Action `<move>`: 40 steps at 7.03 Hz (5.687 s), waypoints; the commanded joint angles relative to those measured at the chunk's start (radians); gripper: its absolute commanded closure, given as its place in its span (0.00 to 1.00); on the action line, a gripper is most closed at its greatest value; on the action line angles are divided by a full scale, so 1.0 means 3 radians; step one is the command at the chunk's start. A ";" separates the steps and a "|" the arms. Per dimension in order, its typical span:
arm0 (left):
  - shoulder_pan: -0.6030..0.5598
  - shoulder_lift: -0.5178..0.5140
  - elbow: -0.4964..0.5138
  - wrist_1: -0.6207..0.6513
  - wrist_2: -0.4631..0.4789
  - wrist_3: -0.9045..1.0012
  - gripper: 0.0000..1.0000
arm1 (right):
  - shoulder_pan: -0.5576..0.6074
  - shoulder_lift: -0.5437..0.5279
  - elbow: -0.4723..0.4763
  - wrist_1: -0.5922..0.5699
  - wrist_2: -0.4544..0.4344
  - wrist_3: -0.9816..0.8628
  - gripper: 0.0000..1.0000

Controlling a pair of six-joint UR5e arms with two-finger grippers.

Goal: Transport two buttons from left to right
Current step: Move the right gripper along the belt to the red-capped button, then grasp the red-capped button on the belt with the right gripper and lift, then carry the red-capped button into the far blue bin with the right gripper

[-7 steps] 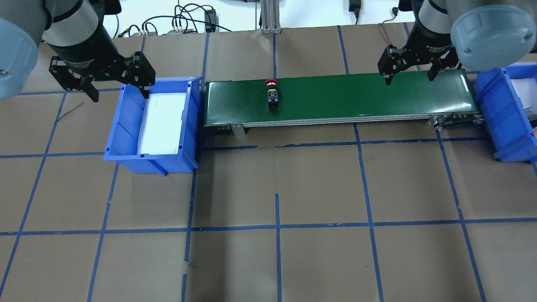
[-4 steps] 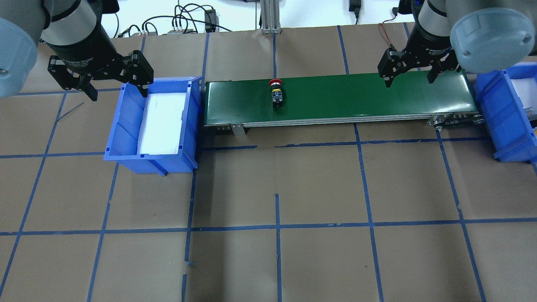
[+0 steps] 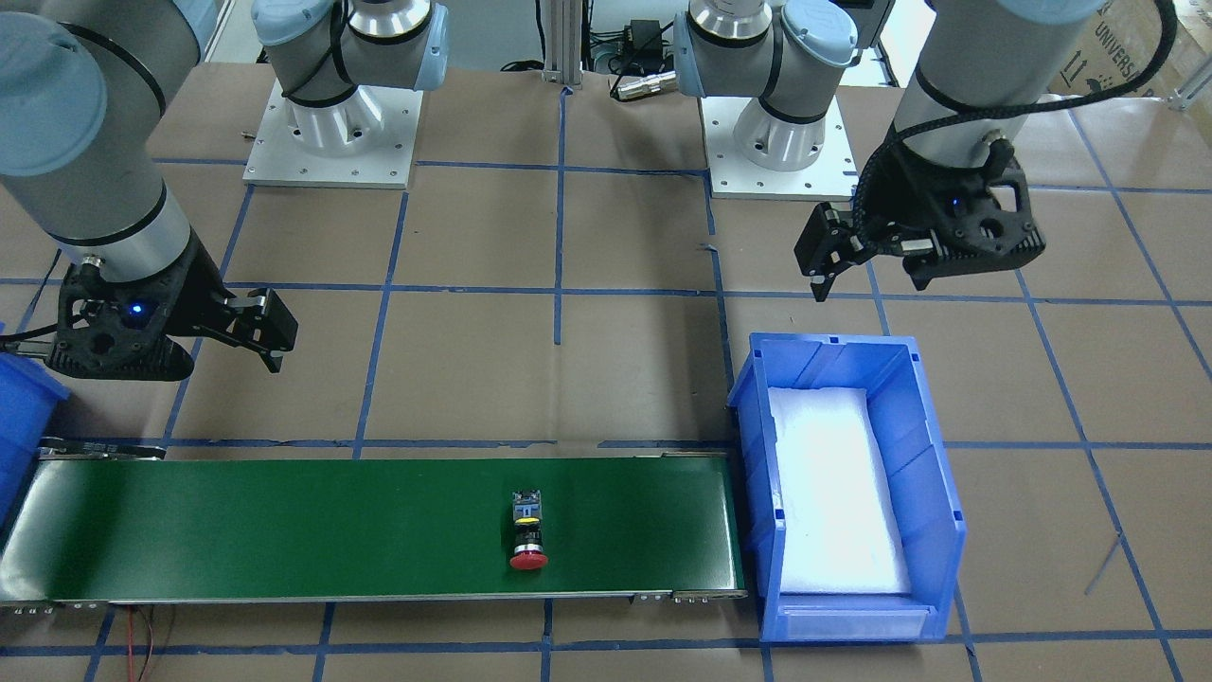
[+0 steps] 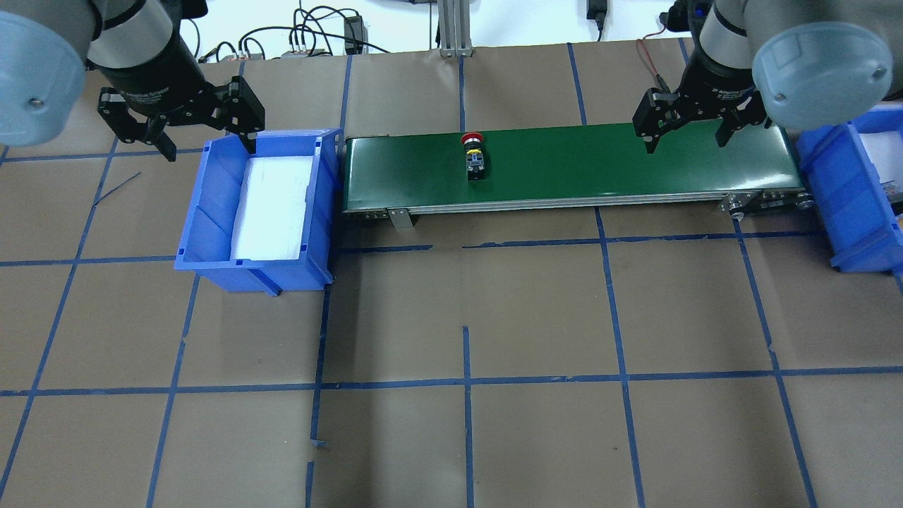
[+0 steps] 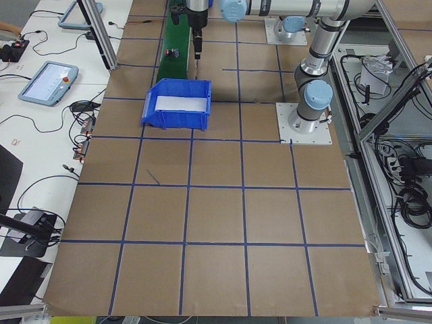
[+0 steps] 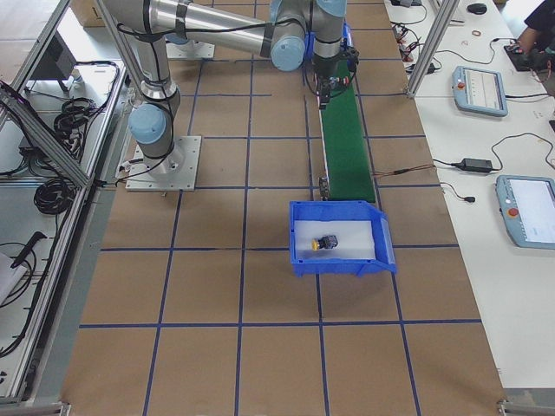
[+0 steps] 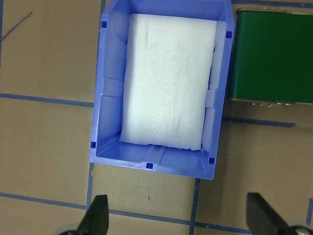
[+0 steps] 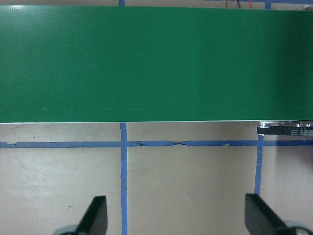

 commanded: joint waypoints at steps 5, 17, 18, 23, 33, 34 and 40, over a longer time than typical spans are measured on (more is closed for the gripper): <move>0.0258 0.0287 0.0077 -0.0642 -0.0041 0.0507 0.00 | 0.0804 0.0891 -0.0549 -0.0502 0.0209 0.1073 0.00; 0.0422 0.0297 0.0072 -0.0371 0.0087 0.0456 0.00 | 0.0917 0.1342 -0.0549 -0.0882 0.0308 0.1533 0.58; 0.0570 0.0337 0.0067 -0.0568 0.0082 0.0496 0.00 | 0.0917 0.1331 -0.0544 -0.0866 0.0318 0.1554 0.79; 0.0607 0.0302 0.0016 -0.0336 0.0082 0.0517 0.00 | 0.0597 0.0628 -0.0559 -0.0234 0.0303 0.1112 0.96; 0.0602 0.0251 -0.0071 -0.0151 0.0179 0.0522 0.00 | -0.2228 0.1104 -0.0554 -0.0486 0.0179 -0.2787 0.97; 0.0597 0.0261 -0.0036 -0.0267 0.0189 0.0522 0.00 | -0.2228 0.1192 -0.0554 -0.0594 0.0190 -0.2767 0.97; 0.0576 0.0384 0.0113 -0.0386 0.0149 0.0517 0.00 | -0.2172 0.1387 -0.0569 -0.0999 0.0491 -0.2721 0.94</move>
